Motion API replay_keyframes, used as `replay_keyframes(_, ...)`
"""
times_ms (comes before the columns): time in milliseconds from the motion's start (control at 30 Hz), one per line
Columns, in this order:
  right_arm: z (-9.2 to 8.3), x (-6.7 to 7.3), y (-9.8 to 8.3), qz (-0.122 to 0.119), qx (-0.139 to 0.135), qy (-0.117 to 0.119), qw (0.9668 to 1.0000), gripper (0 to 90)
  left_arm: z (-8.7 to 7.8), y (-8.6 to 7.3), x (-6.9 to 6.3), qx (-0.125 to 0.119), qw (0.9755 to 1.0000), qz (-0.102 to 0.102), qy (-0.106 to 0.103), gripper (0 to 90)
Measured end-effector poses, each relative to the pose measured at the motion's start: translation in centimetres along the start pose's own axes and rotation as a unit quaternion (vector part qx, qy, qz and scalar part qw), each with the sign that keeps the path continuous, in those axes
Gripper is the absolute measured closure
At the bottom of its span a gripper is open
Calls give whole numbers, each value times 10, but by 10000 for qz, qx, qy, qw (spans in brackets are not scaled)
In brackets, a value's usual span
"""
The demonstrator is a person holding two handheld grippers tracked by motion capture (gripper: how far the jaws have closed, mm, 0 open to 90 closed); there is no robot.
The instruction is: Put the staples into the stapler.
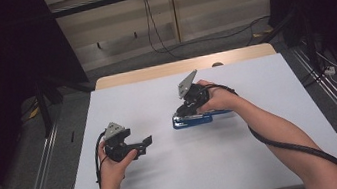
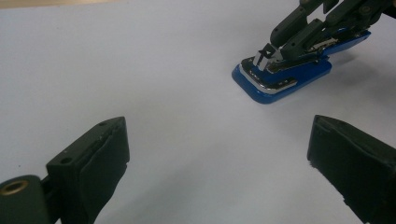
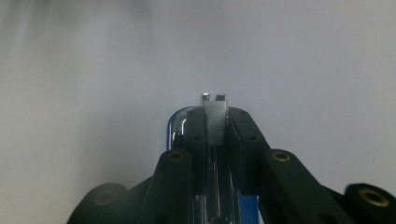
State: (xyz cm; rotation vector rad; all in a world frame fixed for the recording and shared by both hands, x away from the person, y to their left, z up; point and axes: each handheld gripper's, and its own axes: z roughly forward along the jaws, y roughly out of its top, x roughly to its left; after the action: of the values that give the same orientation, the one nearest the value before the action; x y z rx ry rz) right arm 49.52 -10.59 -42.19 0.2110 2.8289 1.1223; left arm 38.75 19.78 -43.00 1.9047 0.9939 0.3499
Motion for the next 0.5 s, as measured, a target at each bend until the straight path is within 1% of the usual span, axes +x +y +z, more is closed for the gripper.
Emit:
replay_keyframes(33, 0, 0, 0, 43, 13, 5, 10000, 791, 0, 0, 0, -2, 10000, 1, 4, 58)
replay_keyframes(100, 0, 0, 0, 11, 1, 10, 10000, 792, 0, 0, 0, 26, 10000, 17, 12, 58)
replay_keyframes(333, 1, 0, 1, 105, -5, 20, 9999, 788, 1, 0, 0, 21, 10000, 8, 8, 59)
replay_keyframes(400, 2, 0, 0, 63, -17, 25, 10000, 789, 1, 0, 0, 28, 10000, 13, 2, 59)
replay_keyframes(433, 2, -1, 0, 83, -17, 26, 10000, 788, 1, 0, 0, 26, 10000, 13, 4, 58)
replay_keyframes(500, 1, -1, 0, 111, -56, -6, 9999, 766, 1, 0, 0, 23, 10000, 13, 8, 58)
